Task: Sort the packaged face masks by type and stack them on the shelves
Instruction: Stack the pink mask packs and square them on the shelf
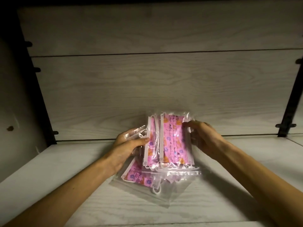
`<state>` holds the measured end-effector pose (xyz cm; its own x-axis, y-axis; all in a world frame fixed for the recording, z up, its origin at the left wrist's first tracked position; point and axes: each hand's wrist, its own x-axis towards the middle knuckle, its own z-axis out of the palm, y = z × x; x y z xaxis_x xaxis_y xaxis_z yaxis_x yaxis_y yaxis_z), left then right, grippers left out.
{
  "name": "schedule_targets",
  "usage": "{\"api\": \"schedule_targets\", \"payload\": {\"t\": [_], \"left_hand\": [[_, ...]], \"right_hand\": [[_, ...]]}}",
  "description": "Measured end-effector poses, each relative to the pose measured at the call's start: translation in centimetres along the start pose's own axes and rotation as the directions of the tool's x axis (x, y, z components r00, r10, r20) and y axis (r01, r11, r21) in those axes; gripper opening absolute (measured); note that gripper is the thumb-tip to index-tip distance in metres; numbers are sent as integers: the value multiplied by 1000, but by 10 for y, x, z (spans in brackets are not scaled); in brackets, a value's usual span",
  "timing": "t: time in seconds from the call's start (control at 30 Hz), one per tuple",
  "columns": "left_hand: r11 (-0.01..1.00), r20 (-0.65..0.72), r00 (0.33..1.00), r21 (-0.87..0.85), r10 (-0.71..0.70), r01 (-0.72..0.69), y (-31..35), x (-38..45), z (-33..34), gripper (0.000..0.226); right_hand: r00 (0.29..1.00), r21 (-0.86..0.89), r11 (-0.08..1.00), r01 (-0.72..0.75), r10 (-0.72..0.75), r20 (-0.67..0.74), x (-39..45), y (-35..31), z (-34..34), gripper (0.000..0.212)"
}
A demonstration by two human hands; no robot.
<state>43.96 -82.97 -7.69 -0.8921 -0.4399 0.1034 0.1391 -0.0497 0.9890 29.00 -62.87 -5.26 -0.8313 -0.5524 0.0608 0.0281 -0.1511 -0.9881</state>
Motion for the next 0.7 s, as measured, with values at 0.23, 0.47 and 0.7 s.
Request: {"api": "schedule_targets", "payload": {"t": [0.23,0.47,0.7], "left_hand": [[994,-2,998,-97,-56,56,4,3,0,33],[982,137,982,-120,-129,146,6,-3,2,43],[992,-38,998,-119,-44,39,4,1,2,39]], "right_hand": [[896,116,992,53,4,-443,7,-2,-2,19],[806,378,926,11,215,-551,-8,-1,8,14],[918,202,977,68,18,-397,-15,1,20,14]]}}
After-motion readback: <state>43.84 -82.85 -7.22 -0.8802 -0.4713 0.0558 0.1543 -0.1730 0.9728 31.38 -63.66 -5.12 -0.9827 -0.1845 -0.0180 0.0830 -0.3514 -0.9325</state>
